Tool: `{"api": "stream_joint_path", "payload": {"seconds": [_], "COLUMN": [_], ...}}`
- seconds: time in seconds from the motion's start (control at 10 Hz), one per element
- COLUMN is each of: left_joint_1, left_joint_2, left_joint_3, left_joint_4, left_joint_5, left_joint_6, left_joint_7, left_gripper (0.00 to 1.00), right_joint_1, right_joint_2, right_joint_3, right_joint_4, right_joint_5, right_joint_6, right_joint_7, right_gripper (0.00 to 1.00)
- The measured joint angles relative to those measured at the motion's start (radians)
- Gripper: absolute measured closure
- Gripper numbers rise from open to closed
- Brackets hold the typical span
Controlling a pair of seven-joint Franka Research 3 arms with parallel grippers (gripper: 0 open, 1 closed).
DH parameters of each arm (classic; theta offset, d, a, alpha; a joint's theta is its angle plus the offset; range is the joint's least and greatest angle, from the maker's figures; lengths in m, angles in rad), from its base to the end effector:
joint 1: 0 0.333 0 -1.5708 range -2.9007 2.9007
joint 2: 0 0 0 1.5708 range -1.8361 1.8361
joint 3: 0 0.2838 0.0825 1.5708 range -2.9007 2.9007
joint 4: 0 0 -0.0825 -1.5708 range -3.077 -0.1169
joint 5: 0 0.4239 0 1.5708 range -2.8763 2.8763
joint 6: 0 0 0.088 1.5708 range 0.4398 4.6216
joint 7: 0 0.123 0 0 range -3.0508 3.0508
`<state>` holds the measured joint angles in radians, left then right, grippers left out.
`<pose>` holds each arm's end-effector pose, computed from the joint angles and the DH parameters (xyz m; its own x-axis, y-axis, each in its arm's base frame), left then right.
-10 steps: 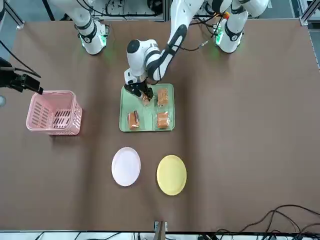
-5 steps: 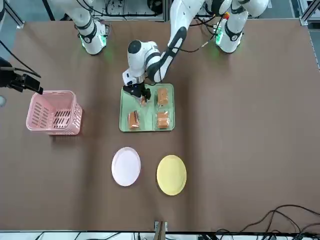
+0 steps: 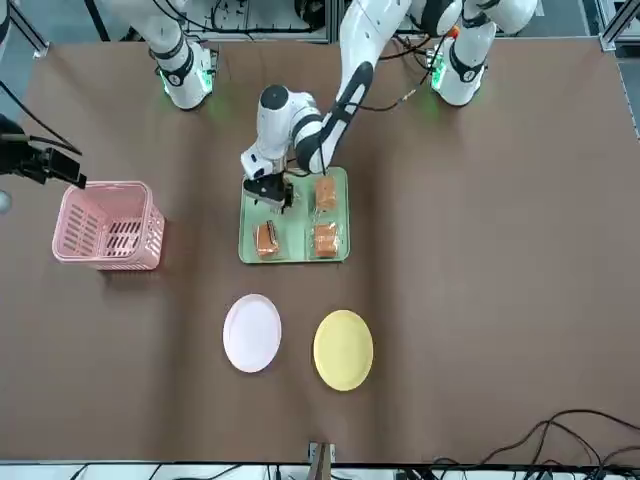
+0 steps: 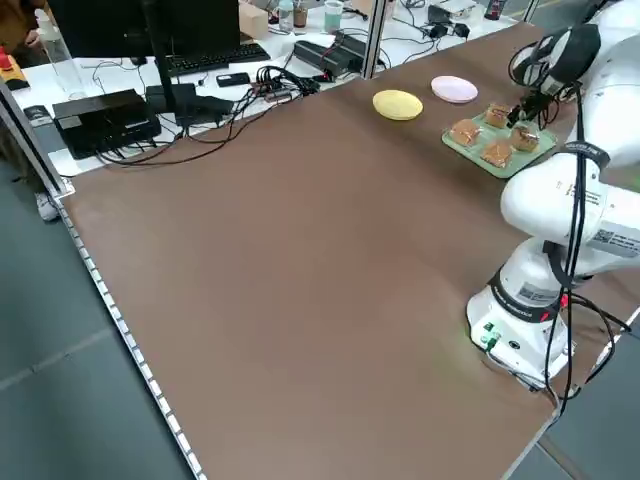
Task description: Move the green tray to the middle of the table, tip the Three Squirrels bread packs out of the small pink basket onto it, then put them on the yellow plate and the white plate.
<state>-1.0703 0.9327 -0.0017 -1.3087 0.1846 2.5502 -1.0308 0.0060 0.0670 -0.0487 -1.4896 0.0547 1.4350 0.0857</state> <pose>0.3734 -0.6867 0.1465 0.9510 -0.1454 0.2729 -0.1985 -0.9638 0.1781 0.5962 -0.0173 0.5666 0.9848 -0.1205 -0.1250 -0.1265 -0.9911 -0.0409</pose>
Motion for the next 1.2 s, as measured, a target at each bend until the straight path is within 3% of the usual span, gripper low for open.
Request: {"api": "stream_joint_path", "payload": {"seconds": [0.3, 0.8, 1.2], "left_joint_1": [0.006, 0.023, 0.02], "left_joint_2": [-0.004, -0.14, -0.127], "left_joint_3": [0.008, -0.005, -0.045], "left_joint_4": [0.035, 0.037, -0.096], "left_joint_5": [-0.038, -0.128, -0.131], "left_joint_6": [-0.034, -0.516, -0.539], "left_joint_7": [-0.018, 0.2, 0.229], "left_gripper": [0.0, 0.0, 0.0], "right_joint_1": [0.0, 0.0, 0.0], "right_joint_2": [0.0, 0.0, 0.0], "right_joint_3": [0.0, 0.0, 0.0], "right_joint_4": [0.0, 0.0, 0.0], "right_joint_5": [0.0, 0.0, 0.0], "right_joint_6": [0.0, -0.001, -0.001], "right_joint_7": [0.0, 0.0, 0.0], "right_gripper": [0.02, 0.02, 0.02]}}
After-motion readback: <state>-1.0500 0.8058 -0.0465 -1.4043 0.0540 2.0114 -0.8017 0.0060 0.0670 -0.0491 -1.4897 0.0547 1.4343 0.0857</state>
